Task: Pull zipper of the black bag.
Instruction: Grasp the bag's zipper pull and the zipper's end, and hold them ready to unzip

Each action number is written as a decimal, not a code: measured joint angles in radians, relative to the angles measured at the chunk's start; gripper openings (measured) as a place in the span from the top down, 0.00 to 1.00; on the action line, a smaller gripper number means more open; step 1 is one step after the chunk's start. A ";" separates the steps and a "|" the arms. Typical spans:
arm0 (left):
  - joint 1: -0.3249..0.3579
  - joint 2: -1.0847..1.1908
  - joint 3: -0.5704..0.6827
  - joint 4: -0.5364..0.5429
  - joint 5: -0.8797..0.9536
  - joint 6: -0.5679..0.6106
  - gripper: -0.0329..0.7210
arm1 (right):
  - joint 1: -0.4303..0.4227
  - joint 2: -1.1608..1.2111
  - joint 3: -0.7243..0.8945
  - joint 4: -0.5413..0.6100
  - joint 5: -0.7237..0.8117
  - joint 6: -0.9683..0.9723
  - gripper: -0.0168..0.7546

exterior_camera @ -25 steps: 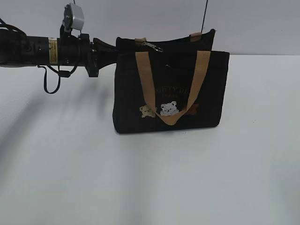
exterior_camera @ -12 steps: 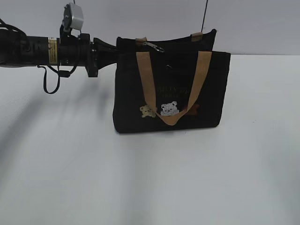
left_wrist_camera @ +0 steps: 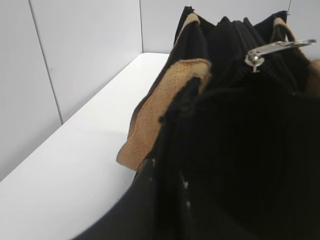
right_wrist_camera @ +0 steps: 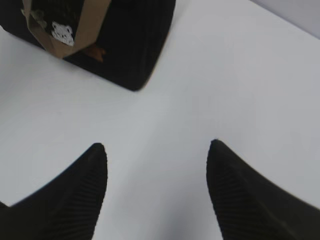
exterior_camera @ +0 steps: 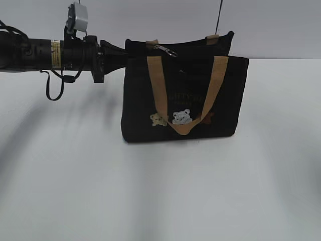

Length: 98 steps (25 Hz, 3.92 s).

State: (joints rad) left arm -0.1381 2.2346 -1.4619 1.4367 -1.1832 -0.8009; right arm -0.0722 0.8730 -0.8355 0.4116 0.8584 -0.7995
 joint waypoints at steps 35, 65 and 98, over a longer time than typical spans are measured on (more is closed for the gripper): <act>0.000 0.000 0.000 -0.002 -0.002 0.000 0.91 | 0.493 0.912 -0.469 0.235 -0.431 -0.428 0.36; 0.000 0.000 0.000 -0.004 -0.016 0.000 0.91 | 0.493 0.888 -0.477 0.224 -0.416 -0.362 1.00; -0.001 0.002 0.000 0.015 -0.021 0.000 0.91 | 0.492 0.930 -0.561 0.189 -0.318 -0.119 0.95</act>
State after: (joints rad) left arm -0.1393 2.2364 -1.4619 1.4522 -1.2040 -0.8009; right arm 0.4200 1.8033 -1.3965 0.6011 0.5401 -0.9186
